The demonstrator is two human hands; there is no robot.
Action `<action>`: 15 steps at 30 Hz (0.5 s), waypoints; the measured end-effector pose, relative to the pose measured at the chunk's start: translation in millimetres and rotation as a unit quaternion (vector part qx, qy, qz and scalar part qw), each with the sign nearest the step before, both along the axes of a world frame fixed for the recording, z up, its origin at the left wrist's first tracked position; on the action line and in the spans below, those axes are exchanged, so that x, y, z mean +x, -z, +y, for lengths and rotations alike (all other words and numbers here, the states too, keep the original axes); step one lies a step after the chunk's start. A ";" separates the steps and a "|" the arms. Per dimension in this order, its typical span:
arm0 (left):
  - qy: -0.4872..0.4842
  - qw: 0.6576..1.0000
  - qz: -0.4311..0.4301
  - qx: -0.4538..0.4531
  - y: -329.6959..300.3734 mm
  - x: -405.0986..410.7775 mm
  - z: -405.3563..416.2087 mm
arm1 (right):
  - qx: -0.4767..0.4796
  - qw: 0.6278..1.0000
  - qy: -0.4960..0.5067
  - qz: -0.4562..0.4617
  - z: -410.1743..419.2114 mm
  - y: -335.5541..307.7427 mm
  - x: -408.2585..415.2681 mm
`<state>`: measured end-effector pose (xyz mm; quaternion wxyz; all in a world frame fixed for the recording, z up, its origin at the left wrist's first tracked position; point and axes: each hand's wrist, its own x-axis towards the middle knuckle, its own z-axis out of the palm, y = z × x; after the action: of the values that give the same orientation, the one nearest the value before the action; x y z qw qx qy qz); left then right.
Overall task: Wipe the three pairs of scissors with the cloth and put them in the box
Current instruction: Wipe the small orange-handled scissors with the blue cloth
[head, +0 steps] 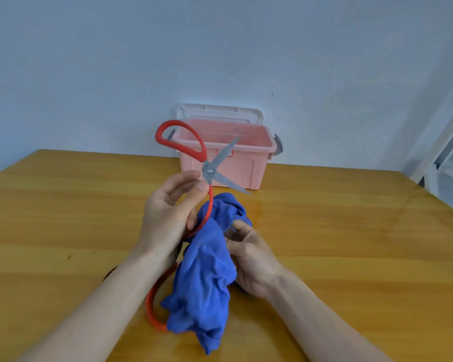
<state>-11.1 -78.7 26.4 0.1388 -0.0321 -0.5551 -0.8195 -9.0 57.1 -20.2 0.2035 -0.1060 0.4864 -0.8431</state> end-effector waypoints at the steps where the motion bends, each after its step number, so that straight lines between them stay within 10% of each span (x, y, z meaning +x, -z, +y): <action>1: -0.005 1.000 -0.002 -0.003 0.6 -1.1 -1.0 | 0.003 1.000 0.012 0.000 0.3 -2.1 0.6; 15: 0.012 0.979 -0.015 -0.203 9.3 6.4 6.5 | 0.051 0.967 0.245 0.045 4.6 -12.9 -1.9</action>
<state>-4.7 -72.2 17.0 0.1113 -0.0533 -0.7115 -0.6917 -10.9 61.7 -7.4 -0.0262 -0.0106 0.5487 -0.8355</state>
